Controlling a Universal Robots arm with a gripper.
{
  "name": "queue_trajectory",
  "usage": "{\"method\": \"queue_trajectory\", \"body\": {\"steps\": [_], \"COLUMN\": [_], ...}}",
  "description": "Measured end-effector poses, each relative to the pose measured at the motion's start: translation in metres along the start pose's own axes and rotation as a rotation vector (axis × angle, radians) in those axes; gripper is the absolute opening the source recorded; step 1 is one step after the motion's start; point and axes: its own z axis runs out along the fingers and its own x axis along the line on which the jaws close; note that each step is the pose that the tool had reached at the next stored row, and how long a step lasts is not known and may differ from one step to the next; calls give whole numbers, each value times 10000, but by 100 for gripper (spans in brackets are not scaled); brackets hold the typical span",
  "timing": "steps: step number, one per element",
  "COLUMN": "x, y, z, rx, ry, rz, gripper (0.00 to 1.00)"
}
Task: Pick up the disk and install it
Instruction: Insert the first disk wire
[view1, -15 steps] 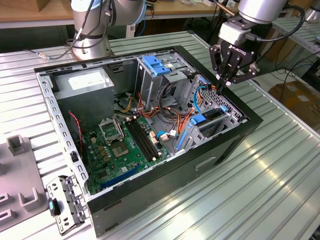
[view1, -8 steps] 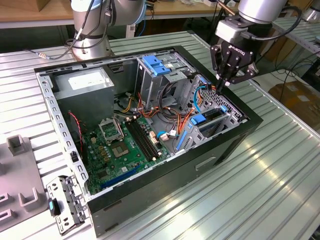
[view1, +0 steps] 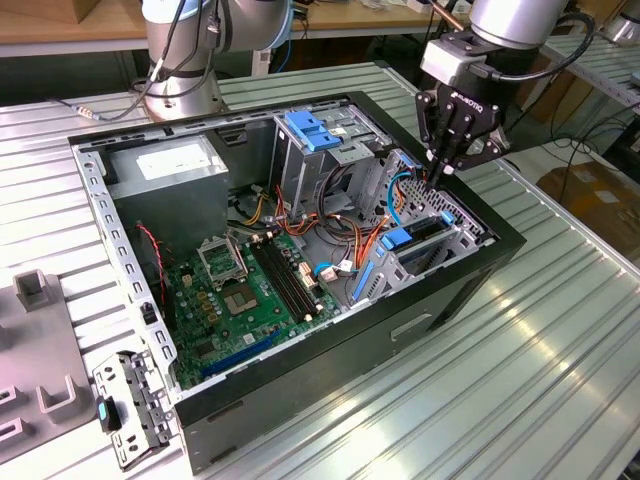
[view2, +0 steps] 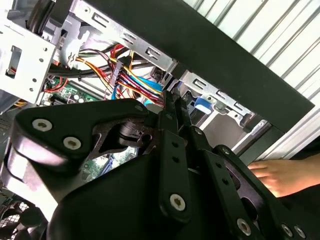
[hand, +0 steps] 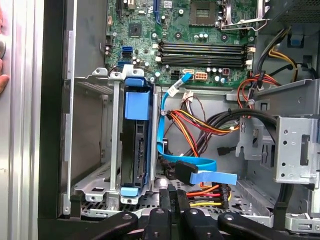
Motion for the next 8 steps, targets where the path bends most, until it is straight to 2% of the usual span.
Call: {"method": "queue_trajectory", "body": {"steps": [2,8], "x": [-1,-1], "y": [20,26], "z": [-1,-1], "rx": [0,0], "ry": [1,1], "rz": [8,9], "gripper": [16,16]}}
